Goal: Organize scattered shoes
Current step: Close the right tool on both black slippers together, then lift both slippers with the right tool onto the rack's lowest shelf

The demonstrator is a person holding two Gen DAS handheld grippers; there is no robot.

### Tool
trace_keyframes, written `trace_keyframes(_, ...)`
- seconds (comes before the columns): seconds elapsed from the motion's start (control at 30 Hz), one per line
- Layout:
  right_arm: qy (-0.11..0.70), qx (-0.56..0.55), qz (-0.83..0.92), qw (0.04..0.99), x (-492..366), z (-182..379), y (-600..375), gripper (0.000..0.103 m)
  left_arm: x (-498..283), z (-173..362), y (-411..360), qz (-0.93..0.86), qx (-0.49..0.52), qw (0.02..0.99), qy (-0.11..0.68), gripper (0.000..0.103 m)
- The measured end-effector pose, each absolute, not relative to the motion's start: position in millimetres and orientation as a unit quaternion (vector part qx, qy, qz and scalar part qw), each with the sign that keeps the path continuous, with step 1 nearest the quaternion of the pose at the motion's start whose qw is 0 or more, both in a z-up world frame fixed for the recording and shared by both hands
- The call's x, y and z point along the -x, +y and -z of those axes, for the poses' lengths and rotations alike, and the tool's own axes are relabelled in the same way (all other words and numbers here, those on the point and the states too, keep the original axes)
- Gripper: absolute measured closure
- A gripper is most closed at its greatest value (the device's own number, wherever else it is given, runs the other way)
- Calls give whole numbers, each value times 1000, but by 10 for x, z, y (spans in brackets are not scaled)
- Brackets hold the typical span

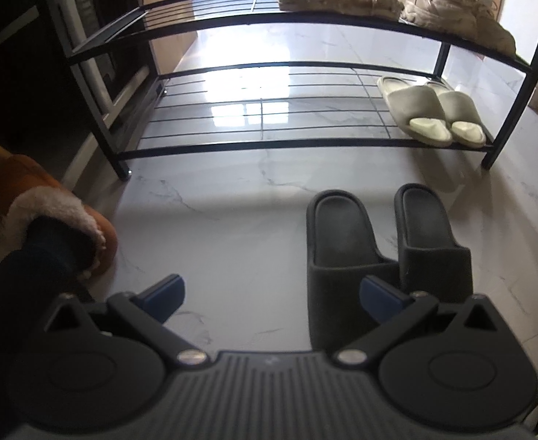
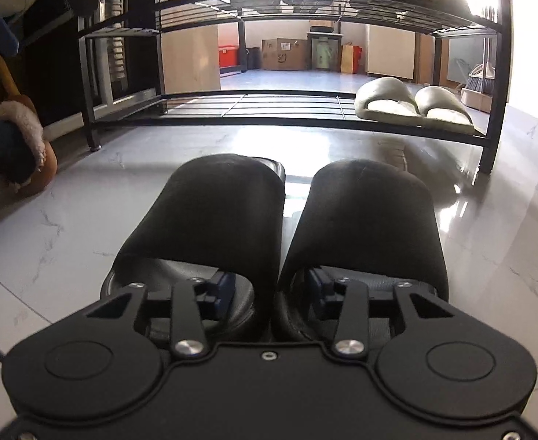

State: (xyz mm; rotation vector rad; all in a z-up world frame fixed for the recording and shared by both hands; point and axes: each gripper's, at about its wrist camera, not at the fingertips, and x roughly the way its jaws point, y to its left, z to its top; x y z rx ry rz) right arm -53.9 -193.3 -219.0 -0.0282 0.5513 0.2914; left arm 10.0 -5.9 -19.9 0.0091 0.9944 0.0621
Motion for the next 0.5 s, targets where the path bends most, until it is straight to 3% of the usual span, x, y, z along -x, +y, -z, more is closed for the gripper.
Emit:
trace_keyframes(0.1, 262, 10, -145, 954, 558, 2141, -1957, 72, -106, 210, -43, -34, -2, 877, 480, 1)
trace_keyframes(0.5, 210, 17, -150, 966, 678, 1903, -1946, 71, -88, 229, -38, -32, -11, 878, 477, 1)
